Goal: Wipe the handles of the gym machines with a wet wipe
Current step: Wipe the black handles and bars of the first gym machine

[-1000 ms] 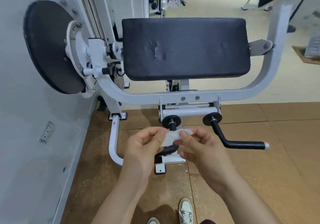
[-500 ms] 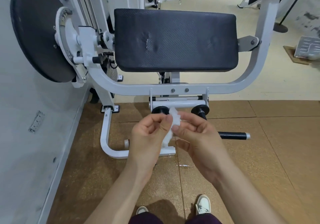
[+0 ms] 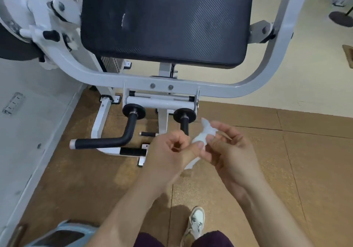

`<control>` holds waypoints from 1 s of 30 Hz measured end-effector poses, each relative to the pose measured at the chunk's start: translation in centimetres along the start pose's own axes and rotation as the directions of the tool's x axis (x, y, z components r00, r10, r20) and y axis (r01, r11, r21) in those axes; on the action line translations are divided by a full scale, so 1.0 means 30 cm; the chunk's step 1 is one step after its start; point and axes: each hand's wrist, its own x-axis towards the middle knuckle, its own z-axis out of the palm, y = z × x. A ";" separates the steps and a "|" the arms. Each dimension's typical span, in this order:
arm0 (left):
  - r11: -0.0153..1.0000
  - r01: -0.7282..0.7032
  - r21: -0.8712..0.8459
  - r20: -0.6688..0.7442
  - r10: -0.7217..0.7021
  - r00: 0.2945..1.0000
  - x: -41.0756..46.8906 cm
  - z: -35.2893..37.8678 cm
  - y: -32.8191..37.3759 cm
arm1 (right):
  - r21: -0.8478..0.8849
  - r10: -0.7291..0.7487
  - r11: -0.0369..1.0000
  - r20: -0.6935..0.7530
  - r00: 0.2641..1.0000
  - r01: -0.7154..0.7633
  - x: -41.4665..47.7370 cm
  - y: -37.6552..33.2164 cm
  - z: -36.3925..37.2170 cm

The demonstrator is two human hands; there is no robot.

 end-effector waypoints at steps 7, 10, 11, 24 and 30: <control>0.981 0.193 -0.025 -0.068 -0.194 0.979 0.055 0.152 -0.129 | -0.032 0.093 0.995 -0.063 0.994 -0.095 0.141 0.049 -0.211; 0.959 0.272 0.085 0.035 -0.276 0.961 0.086 0.146 -0.189 | -0.147 0.091 0.984 -0.059 0.994 -0.098 0.209 0.090 -0.235; 0.956 0.282 0.085 0.048 -0.286 0.957 0.099 0.143 -0.205 | -0.183 0.081 0.979 -0.059 0.995 -0.091 0.235 0.108 -0.237; 0.959 0.187 -0.215 -0.105 -0.213 0.971 0.233 0.113 -0.421 | -0.499 0.069 0.863 0.279 0.958 0.083 0.353 0.263 -0.319; 0.920 0.325 -0.220 0.100 -0.310 0.945 0.258 0.117 -0.449 | -0.272 0.153 0.960 0.282 0.947 -0.074 0.364 0.277 -0.378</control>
